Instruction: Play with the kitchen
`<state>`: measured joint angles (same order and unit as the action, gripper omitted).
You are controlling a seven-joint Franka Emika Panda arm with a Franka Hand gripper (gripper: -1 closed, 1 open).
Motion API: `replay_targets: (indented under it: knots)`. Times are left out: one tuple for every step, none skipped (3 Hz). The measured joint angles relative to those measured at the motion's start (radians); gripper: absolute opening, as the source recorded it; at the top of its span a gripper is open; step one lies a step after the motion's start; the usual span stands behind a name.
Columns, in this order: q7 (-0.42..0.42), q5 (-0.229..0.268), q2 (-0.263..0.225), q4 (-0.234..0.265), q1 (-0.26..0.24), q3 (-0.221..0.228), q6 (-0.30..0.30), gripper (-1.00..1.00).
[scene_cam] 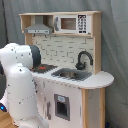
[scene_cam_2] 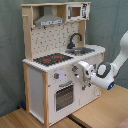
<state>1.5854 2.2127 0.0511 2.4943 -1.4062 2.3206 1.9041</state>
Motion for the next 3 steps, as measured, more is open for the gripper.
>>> replay_targets:
  knots:
    - [-0.096, 0.0, 0.021, -0.022, 0.0, -0.003, 0.018, 1.0]
    - [-0.14, -0.003, 0.017, -0.023, 0.0, -0.002, 0.013, 1.0]
    - [-0.142, -0.004, 0.017, -0.023, 0.0, -0.002, 0.012, -1.0]
